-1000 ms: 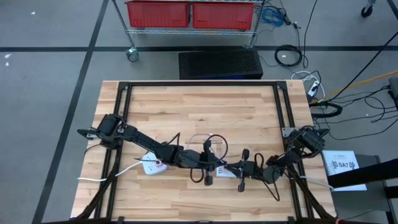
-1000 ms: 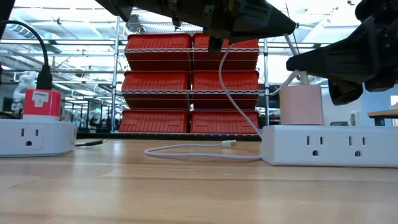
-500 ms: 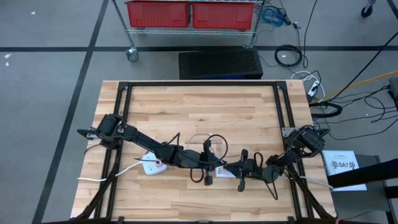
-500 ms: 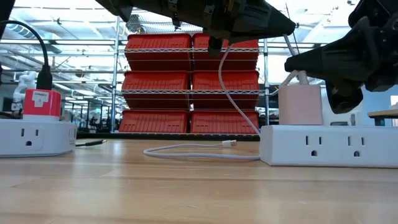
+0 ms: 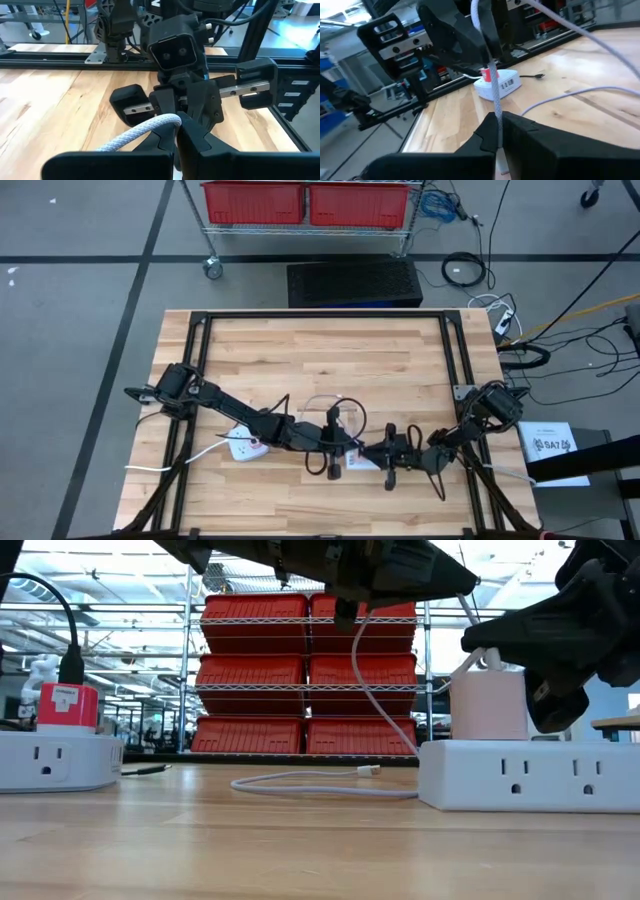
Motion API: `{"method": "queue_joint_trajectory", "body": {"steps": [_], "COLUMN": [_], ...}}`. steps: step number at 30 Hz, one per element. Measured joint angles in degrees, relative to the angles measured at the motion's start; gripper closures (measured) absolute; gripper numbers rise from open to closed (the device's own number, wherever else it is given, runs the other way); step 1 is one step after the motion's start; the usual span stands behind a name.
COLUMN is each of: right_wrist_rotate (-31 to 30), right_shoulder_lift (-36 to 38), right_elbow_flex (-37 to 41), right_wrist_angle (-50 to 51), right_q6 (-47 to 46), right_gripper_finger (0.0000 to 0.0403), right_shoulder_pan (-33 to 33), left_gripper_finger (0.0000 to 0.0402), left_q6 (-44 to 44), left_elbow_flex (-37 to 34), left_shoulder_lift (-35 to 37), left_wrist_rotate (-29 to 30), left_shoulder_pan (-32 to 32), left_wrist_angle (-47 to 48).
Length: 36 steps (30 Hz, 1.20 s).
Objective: Insert USB
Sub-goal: Insert the pink charger cable into the pink charger adapter on the right white outlet extension
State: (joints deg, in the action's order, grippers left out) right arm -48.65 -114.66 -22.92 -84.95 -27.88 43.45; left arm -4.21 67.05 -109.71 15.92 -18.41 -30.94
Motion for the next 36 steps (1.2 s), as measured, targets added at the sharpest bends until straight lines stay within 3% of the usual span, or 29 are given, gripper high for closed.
{"method": "queue_joint_trajectory", "body": {"steps": [10, 20, 24, 36], "right_wrist_rotate": [8.8, 11.1, 11.1, 9.7], "right_shoulder_lift": [0.1, -0.1, 0.3, 11.9], "right_elbow_flex": [0.0, 0.2, 0.2, 2.8], "right_wrist_angle": [-0.3, 1.6, 1.3, 17.2], "right_q6": [-1.5, -3.2, -1.8, -4.5], "right_gripper_finger": [0.0399, 0.0298, 0.0282, 0.028], "right_shoulder_pan": [-3.3, -4.0, -4.0, -0.9], "left_gripper_finger": [0.0394, 0.0394, 0.0394, 0.0394], "left_q6": [0.0, 0.0, 0.0, 1.6], "left_elbow_flex": [0.0, 0.8, 0.4, 0.4], "left_shoulder_lift": [0.0, 1.1, 0.4, 0.7], "left_wrist_rotate": [-0.9, 0.7, 0.1, -1.0], "left_shoulder_pan": [-0.2, 0.2, -0.1, -1.1], "left_wrist_angle": [0.0, -4.0, -2.1, -1.1]}}
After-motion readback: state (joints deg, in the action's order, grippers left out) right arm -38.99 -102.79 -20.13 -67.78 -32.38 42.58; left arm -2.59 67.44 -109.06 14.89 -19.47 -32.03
